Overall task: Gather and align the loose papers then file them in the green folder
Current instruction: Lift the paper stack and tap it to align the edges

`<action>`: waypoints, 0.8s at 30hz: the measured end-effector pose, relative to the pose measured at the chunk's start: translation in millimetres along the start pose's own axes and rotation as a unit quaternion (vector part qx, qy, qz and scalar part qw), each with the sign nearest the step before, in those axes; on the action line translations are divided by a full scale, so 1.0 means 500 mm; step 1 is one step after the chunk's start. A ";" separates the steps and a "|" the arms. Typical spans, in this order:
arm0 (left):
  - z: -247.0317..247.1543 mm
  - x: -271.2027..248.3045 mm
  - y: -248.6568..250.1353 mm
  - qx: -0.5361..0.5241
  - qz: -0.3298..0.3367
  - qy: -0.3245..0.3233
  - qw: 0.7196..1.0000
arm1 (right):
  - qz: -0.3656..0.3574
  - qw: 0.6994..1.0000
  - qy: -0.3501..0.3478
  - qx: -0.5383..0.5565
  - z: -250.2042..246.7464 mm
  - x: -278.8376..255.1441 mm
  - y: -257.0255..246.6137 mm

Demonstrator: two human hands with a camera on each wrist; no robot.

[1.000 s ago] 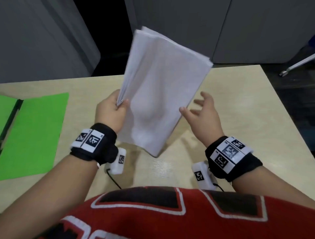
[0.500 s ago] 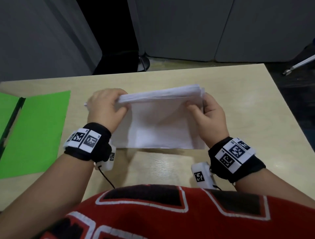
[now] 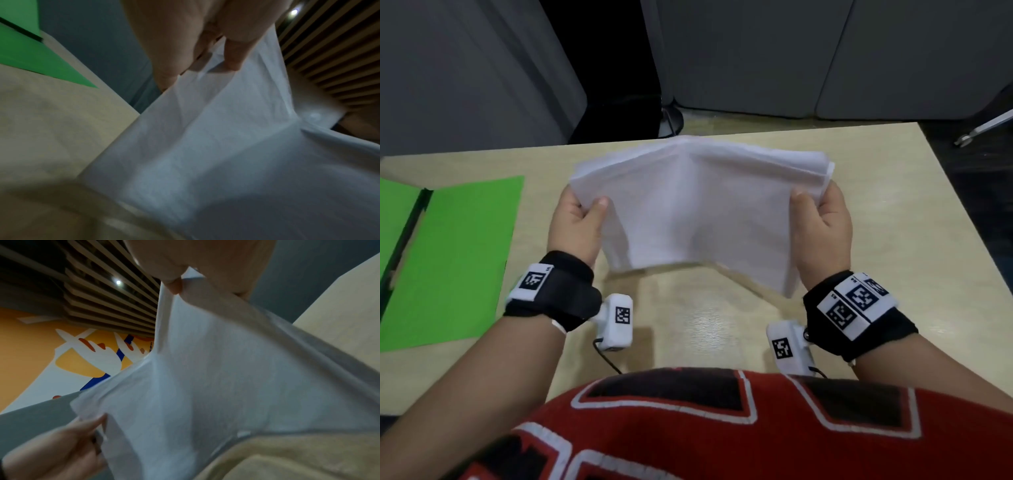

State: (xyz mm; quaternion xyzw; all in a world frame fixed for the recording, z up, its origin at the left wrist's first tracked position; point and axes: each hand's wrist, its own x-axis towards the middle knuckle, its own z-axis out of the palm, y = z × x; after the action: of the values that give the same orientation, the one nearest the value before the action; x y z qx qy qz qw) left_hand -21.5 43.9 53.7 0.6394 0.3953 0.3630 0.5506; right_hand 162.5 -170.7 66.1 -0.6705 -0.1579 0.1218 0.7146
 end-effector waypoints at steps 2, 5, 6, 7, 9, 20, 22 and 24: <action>0.024 -0.010 0.015 -0.002 0.029 -0.002 1.000 | -0.039 0.999 0.004 -0.014 0.005 -0.007 -0.004; 0.046 -0.019 0.038 -0.036 0.055 0.000 0.998 | -0.075 0.997 0.002 -0.015 0.008 -0.010 -0.006; 0.049 -0.022 0.039 -0.037 0.053 0.001 0.998 | -0.075 0.997 -0.002 -0.016 0.006 -0.008 -0.003; 0.049 -0.025 0.035 -0.023 0.046 -0.002 0.999 | -0.065 0.998 -0.011 -0.024 0.003 -0.006 0.003; 0.045 -0.033 0.009 0.024 0.012 -0.012 1.000 | -0.024 0.996 -0.033 -0.076 -0.005 0.001 0.027; 0.038 -0.045 -0.008 0.042 -0.014 0.026 0.999 | 0.017 0.999 0.016 -0.022 -0.013 0.008 0.043; 0.034 -0.049 -0.018 0.039 -0.040 0.005 0.998 | 0.037 0.997 -0.004 -0.063 -0.015 0.012 0.055; 0.037 -0.054 -0.025 0.049 -0.081 0.003 0.995 | 0.073 0.989 -0.039 -0.119 -0.011 0.014 0.063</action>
State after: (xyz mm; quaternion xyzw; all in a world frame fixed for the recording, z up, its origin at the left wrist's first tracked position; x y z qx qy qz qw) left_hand -17.6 12.5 38.1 0.6300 0.4652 0.2994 0.5450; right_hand 172.3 -171.0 34.6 -0.7553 -0.1494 0.1804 0.6121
